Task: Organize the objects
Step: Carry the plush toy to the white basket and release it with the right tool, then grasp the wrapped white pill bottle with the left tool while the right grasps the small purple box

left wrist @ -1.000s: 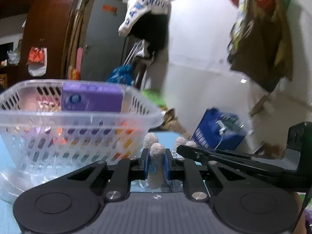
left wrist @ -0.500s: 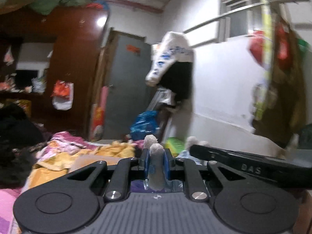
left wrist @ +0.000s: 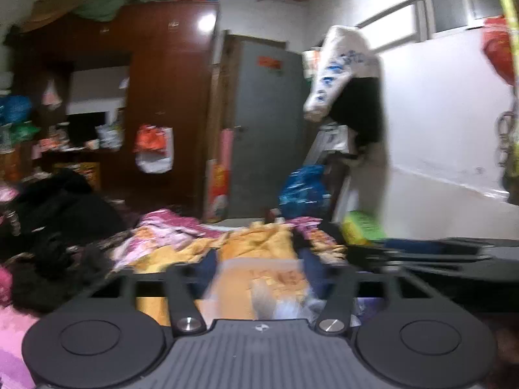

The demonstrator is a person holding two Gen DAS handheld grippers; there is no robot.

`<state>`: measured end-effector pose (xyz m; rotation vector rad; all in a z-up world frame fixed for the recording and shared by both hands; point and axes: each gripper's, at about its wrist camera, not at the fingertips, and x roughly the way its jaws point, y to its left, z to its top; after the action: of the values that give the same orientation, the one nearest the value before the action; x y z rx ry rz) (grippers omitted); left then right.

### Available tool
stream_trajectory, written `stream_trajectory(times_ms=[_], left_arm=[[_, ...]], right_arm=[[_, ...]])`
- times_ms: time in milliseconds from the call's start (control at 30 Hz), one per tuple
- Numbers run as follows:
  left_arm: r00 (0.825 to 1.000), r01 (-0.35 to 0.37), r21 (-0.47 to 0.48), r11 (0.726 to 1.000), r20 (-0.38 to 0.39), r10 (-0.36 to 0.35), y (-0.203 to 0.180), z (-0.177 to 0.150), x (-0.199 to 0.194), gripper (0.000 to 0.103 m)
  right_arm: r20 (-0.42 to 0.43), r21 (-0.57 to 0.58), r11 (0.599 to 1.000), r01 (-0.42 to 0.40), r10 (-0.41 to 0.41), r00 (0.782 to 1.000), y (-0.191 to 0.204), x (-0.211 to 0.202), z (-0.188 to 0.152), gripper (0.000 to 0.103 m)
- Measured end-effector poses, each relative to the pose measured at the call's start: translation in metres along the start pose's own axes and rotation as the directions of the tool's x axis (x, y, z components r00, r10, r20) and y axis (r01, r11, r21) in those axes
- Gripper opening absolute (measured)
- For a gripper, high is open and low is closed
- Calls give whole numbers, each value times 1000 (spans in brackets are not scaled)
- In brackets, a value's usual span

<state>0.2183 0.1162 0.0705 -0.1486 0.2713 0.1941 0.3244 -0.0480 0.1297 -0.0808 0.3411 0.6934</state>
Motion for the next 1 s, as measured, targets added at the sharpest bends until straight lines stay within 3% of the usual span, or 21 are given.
stream_trajectory(times_ms=[33, 67, 100, 200, 267, 367, 467, 567, 733, 833, 900, 1000], left_arm=[[1000, 18, -37, 999, 14, -18, 6, -1, -4, 82], [999, 40, -70, 997, 33, -38, 12, -2, -11, 84], [998, 54, -92, 994, 44, -50, 16, -4, -17, 85], [994, 103, -106, 989, 42, -99, 15, -26, -45, 87], [990, 142, -73, 987, 6, -142, 6, -51, -63, 87], [983, 181, -21, 983, -25, -181, -9, -97, -94, 87], [965, 251, 20, 968, -88, -248, -21, -137, -118, 87], [944, 319, 46, 947, -100, -313, -27, -162, -149, 87], [919, 390, 109, 915, -116, -377, -46, -191, -184, 87], [896, 439, 113, 891, -118, -427, -55, -203, -191, 87], [895, 446, 142, 884, -98, -436, -63, -209, -192, 87], [878, 475, 147, 867, -138, -458, -73, -219, -182, 87]], right_arm=[[5, 10, 1000, 16, -16, 1000, -3, -6, 0, 81], [20, 17, 1000, 10, -11, 1000, -10, -15, -2, 99], [40, 18, 1000, -5, 5, 999, -15, -26, -5, 103], [75, 37, 998, -53, 50, 996, -36, -63, -27, 103], [44, 51, 994, -92, 90, 995, -51, -85, -52, 103], [27, 87, 990, -108, 106, 994, -72, -120, -107, 103], [11, 176, 975, -132, 132, 991, -88, -148, -152, 103], [-16, 257, 957, -138, 147, 989, -94, -161, -173, 103], [16, 217, 966, -138, 138, 990, -82, -172, -176, 103], [25, 171, 977, -126, 123, 992, -71, -167, -175, 103], [20, 156, 979, -131, 130, 991, -65, -158, -174, 103], [-4, 128, 984, -126, 127, 992, -55, -142, -173, 102]])
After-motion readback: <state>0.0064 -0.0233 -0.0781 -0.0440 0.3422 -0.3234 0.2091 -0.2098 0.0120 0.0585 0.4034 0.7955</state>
